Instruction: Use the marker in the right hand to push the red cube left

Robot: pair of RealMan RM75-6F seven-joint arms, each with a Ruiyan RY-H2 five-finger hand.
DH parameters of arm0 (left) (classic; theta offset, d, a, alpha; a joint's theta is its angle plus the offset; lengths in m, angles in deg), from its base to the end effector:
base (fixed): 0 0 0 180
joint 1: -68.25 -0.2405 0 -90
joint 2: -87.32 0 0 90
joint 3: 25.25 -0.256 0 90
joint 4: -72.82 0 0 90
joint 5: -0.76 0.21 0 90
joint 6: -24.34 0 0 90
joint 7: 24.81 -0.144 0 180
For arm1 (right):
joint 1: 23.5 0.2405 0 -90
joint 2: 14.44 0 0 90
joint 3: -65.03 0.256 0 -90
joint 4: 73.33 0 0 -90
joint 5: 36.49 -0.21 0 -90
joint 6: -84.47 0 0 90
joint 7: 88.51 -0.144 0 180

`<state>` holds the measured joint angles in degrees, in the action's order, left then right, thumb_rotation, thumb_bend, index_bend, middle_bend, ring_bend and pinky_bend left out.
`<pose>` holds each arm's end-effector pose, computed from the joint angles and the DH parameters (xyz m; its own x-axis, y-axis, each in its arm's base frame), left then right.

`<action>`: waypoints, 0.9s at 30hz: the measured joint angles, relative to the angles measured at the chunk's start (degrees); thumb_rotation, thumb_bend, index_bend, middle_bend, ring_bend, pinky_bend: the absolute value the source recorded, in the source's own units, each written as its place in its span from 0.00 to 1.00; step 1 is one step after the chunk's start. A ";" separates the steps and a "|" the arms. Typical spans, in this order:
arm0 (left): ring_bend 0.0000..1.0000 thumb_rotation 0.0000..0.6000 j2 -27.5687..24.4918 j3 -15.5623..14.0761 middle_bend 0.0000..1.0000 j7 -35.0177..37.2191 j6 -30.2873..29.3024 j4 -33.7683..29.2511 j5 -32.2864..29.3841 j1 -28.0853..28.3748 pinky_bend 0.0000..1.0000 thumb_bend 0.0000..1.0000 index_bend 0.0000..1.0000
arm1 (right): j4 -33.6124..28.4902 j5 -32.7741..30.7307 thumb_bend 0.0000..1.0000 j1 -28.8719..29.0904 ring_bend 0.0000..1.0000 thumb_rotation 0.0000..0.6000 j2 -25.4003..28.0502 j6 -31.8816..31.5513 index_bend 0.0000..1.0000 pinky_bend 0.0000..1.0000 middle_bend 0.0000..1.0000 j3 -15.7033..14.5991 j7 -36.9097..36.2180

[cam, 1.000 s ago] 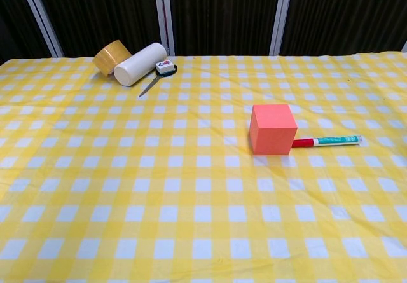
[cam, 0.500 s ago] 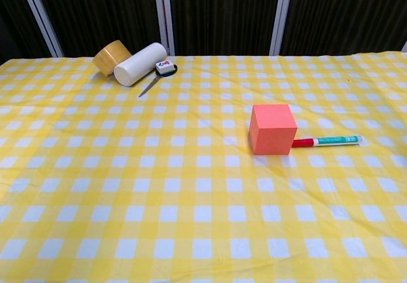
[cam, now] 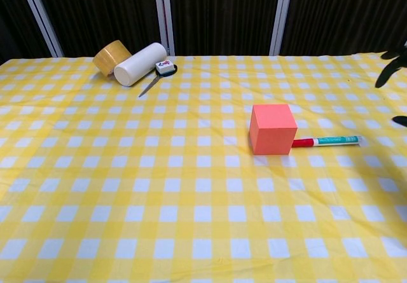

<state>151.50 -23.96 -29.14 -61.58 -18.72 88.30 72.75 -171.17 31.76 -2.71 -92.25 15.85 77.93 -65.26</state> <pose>-0.3125 0.1735 0.1567 0.4782 0.0142 0.8782 0.8780 -0.0305 -0.4776 -0.2278 -0.2801 0.0703 0.3910 -0.1181 0.9128 -0.9201 -0.0763 0.3842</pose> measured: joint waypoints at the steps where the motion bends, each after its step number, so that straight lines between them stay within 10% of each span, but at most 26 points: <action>1: 0.00 1.00 -0.19 -0.09 0.00 0.24 0.15 -0.06 0.00 0.00 0.00 0.00 0.00 | 1.12 -1.80 0.35 1.13 0.00 1.00 -1.75 0.81 0.35 0.00 0.10 0.52 1.12; 14: 0.00 1.00 -1.54 -0.39 0.00 1.70 2.06 -1.02 -0.78 0.44 0.00 0.00 0.00 | 18.54 -15.04 0.35 10.63 0.00 1.00 -14.20 8.68 0.39 0.00 0.10 4.69 4.78; 27: 0.00 1.00 -2.37 -0.33 0.00 3.19 3.15 -1.61 -1.46 0.86 0.00 0.00 0.00 | 23.51 -20.62 0.35 14.29 0.00 1.00 -17.24 11.54 0.39 0.00 0.11 5.05 4.92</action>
<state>149.13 -24.28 -25.95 -58.43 -20.33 86.83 73.61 -147.67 11.14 11.57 -109.49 27.39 82.98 -60.34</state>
